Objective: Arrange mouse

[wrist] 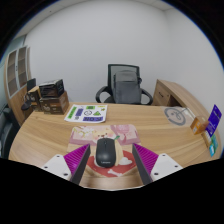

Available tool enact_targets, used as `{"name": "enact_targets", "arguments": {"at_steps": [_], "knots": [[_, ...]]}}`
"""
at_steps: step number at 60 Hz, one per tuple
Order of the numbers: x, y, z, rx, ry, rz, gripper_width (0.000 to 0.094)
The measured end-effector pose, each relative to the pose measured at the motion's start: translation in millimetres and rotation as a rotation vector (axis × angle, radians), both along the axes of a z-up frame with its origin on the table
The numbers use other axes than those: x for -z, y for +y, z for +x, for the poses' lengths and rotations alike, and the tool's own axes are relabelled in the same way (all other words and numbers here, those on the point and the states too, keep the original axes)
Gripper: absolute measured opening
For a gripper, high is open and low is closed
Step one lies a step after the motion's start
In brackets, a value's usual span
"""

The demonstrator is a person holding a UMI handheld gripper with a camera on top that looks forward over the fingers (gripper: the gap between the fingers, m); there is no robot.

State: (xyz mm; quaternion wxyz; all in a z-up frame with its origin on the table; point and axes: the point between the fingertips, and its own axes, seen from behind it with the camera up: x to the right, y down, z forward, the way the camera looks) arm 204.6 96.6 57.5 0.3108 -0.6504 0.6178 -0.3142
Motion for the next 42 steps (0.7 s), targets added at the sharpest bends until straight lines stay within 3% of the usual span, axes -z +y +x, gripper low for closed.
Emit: {"name": "enact_targets", "arguments": {"at_steps": [13, 23, 42], "knots": [[-80, -19, -136, -0.013, 0.031, 0.025, 0.0868], [-106, -40, -233, -0.019, 0.026, 0.016, 0.0869], [-121, -82, -349, 0.098, 0.045, 0.013, 0.0870]]}}
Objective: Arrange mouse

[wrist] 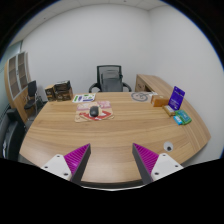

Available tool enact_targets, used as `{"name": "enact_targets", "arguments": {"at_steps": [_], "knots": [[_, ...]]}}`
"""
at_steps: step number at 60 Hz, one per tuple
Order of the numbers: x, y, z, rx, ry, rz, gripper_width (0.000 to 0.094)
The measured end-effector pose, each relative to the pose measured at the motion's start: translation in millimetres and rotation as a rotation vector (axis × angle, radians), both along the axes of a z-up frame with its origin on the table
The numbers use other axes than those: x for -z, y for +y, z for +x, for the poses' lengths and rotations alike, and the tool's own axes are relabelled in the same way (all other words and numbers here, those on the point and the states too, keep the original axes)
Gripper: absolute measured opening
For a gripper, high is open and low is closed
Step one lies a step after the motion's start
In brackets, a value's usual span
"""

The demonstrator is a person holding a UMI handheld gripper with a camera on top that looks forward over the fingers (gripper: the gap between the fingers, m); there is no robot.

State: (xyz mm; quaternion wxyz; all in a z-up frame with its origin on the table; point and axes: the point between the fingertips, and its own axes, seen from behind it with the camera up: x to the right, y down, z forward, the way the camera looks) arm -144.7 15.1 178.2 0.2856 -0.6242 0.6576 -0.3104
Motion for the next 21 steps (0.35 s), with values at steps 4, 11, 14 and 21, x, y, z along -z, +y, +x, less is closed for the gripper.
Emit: {"name": "enact_targets", "arguments": {"at_steps": [4, 11, 14, 21], "knots": [[-1, -6, -9, 0.016, -0.006, -0.016, 0.0868], [2, -9, -20, 0.030, -0.001, -0.015, 0.0867], [3, -13, -24, 0.031, 0.002, -0.022, 0.0867], [2, -15, -27, 0.025, -0.004, -0.020, 0.0865]]}}
